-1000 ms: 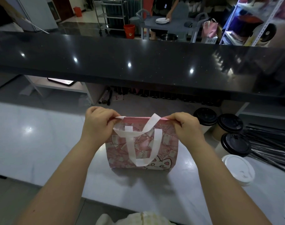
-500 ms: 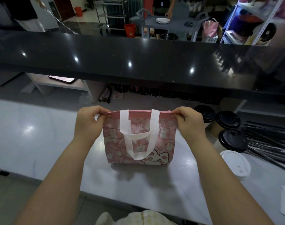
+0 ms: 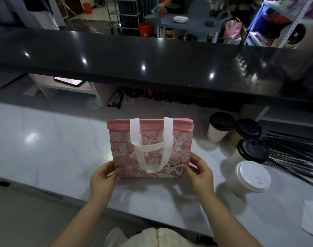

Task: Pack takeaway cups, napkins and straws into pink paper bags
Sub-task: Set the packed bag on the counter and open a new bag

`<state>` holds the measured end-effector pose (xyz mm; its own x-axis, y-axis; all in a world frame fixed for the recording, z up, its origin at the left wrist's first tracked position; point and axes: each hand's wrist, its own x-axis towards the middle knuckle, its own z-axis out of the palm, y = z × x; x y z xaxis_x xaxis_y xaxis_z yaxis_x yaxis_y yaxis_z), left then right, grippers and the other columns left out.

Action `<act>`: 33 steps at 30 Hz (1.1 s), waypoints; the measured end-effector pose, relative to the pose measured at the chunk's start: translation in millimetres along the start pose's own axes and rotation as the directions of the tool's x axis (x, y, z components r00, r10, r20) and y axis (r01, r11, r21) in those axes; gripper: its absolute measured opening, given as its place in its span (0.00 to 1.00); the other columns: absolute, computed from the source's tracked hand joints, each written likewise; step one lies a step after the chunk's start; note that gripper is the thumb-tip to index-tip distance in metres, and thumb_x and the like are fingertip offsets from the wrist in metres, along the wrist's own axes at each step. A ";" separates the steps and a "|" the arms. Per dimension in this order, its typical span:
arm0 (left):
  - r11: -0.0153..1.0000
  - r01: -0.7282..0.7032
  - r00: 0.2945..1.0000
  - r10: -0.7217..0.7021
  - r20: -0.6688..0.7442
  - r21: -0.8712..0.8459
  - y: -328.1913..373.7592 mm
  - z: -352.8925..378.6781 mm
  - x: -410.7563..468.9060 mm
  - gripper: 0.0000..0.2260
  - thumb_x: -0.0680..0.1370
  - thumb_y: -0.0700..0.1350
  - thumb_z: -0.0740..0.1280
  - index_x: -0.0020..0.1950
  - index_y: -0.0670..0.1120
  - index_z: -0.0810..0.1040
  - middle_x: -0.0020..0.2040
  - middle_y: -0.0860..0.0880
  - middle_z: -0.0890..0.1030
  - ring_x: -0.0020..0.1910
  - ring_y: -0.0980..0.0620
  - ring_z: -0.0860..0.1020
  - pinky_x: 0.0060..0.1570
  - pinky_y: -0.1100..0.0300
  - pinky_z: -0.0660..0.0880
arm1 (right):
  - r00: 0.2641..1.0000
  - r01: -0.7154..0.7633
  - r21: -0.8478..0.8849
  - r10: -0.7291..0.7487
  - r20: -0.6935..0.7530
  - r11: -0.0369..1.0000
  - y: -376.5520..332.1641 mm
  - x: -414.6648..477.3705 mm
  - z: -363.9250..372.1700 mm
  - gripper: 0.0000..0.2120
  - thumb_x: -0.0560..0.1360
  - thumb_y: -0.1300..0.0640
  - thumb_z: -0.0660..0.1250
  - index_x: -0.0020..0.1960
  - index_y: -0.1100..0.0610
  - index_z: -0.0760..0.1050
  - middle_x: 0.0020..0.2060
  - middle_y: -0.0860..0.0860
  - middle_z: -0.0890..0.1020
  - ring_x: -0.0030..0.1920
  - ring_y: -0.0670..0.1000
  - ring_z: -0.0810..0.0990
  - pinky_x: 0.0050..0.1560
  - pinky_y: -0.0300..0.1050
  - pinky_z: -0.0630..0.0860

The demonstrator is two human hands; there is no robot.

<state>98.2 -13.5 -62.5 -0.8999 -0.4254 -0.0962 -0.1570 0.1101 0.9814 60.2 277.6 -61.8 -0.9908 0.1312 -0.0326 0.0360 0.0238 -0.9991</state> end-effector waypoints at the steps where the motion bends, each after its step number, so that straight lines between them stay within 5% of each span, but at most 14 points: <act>1: 1.000 0.022 1.000 -0.022 -0.019 -0.010 -3.5 0.4 0.0 0.10 0.72 0.43 0.74 0.49 0.56 0.82 0.47 0.56 0.86 0.47 0.57 0.84 0.48 0.61 0.81 | 1.000 -0.026 0.058 0.027 -0.016 0.998 1.2 -1.7 2.0 0.14 0.71 0.64 0.74 0.54 0.50 0.81 0.55 0.46 0.83 0.55 0.48 0.82 0.56 0.53 0.80; 5: 0.994 0.021 0.996 -0.030 -0.085 -0.108 7.7 2.3 8.6 0.08 0.76 0.38 0.71 0.49 0.51 0.83 0.46 0.52 0.86 0.46 0.53 0.84 0.44 0.60 0.81 | 0.998 -0.027 0.144 0.035 -0.056 0.989 -17.4 5.3 20.1 0.13 0.73 0.66 0.72 0.44 0.47 0.84 0.46 0.47 0.86 0.48 0.47 0.84 0.45 0.37 0.80; 10: 0.958 -0.023 0.942 -0.075 -0.328 -0.284 35.6 -11.4 15.4 0.07 0.76 0.39 0.72 0.46 0.52 0.83 0.42 0.54 0.86 0.40 0.58 0.84 0.35 0.66 0.79 | 0.998 -0.040 0.184 0.030 0.060 0.982 -50.5 24.3 68.7 0.11 0.75 0.66 0.69 0.45 0.50 0.82 0.43 0.49 0.86 0.46 0.49 0.84 0.44 0.43 0.81; 15: 0.910 -0.111 0.826 -0.140 -0.546 -0.400 65.4 -66.4 18.9 0.06 0.75 0.41 0.73 0.45 0.53 0.82 0.45 0.54 0.84 0.43 0.55 0.83 0.44 0.56 0.80 | 0.965 -0.049 0.238 -0.016 0.262 0.970 -88.4 38.9 143.5 0.13 0.75 0.67 0.68 0.48 0.49 0.80 0.43 0.47 0.86 0.46 0.48 0.84 0.43 0.41 0.81; 19: 0.879 -0.230 0.717 -0.138 -0.684 -0.418 83.1 -130.8 8.7 0.04 0.75 0.42 0.72 0.47 0.52 0.82 0.45 0.54 0.85 0.46 0.52 0.83 0.45 0.55 0.81 | 0.874 -0.064 0.270 -0.076 0.479 0.961 -116.7 31.5 213.7 0.14 0.77 0.66 0.67 0.51 0.47 0.81 0.48 0.47 0.86 0.49 0.47 0.84 0.44 0.40 0.81; 25: 0.832 -0.399 0.506 -0.151 -0.849 -0.385 102.9 -243.8 -21.4 0.06 0.76 0.39 0.71 0.44 0.49 0.82 0.36 0.56 0.84 0.34 0.60 0.82 0.30 0.65 0.78 | 0.652 -0.015 0.238 -0.171 0.739 0.971 -157.0 -10.4 331.5 0.23 0.78 0.70 0.60 0.59 0.43 0.77 0.52 0.44 0.84 0.53 0.44 0.83 0.44 0.38 0.80; 30: 0.787 -0.500 0.392 -0.166 -0.905 -0.361 108.7 -356.9 -40.8 0.06 0.75 0.39 0.72 0.46 0.50 0.82 0.43 0.52 0.84 0.39 0.56 0.83 0.35 0.62 0.80 | 0.557 0.107 0.274 -0.286 0.780 0.956 -199.2 -72.7 443.7 0.24 0.79 0.63 0.64 0.54 0.31 0.77 0.47 0.39 0.83 0.48 0.42 0.82 0.38 0.39 0.80; 33: 0.770 -0.549 0.351 -0.139 -0.926 -0.324 120.3 -437.0 -46.1 0.05 0.75 0.41 0.73 0.45 0.52 0.83 0.44 0.52 0.85 0.40 0.56 0.84 0.34 0.62 0.79 | 0.522 0.117 0.326 -0.337 0.783 0.938 -229.4 -112.1 517.8 0.21 0.78 0.61 0.65 0.56 0.34 0.78 0.46 0.42 0.83 0.48 0.45 0.83 0.37 0.41 0.81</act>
<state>298.6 -373.2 132.4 0.0823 -0.9965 -0.0165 0.5049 0.0274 0.8627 95.5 -255.7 156.4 -0.6316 -0.7157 0.2979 -0.1251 -0.2852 -0.9503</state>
